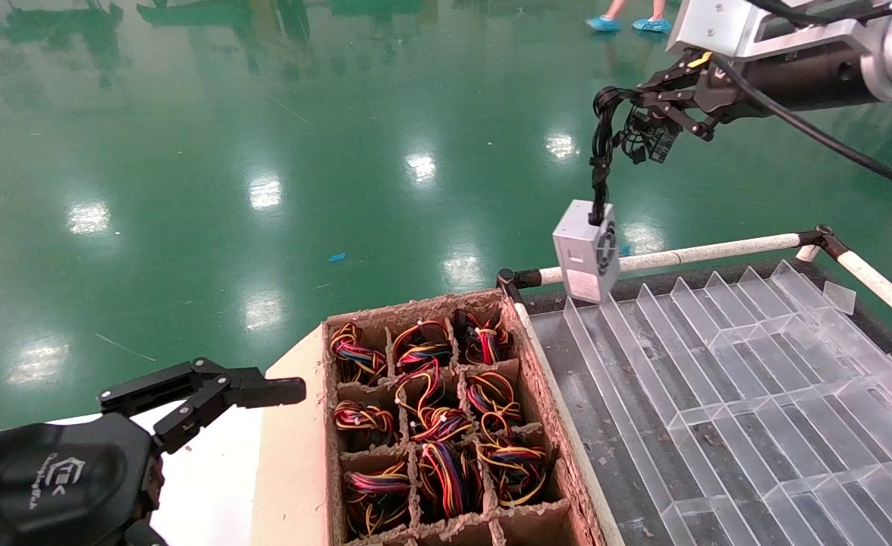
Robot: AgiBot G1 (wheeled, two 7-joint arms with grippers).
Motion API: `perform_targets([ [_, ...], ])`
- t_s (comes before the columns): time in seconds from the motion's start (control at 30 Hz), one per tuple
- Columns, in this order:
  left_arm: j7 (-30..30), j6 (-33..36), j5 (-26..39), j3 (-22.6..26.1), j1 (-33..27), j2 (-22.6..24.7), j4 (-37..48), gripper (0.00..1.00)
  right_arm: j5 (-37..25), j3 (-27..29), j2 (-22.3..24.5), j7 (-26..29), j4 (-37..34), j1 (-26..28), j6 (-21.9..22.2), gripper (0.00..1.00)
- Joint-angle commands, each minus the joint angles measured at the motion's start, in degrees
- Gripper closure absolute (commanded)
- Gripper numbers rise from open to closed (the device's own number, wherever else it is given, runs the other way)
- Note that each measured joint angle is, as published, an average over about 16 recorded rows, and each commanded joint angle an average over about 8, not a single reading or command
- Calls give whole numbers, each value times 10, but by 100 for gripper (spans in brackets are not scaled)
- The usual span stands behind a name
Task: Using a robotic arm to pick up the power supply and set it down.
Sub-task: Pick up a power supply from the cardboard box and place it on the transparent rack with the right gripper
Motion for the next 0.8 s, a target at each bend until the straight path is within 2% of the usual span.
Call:
perform_targets([
  [0.03, 0, 0, 0, 0, 0, 0, 0, 0, -2, -1, -5, -2, -3, -1, 7, 100],
  [0.33, 0, 0, 0, 0, 0, 0, 0, 0, -4, -3, -32, -7, -12, -10, 23, 100],
  [0.8, 0, 0, 0, 0, 0, 0, 0, 0, -12, -9, -43, -16, -19, -9, -8, 100],
])
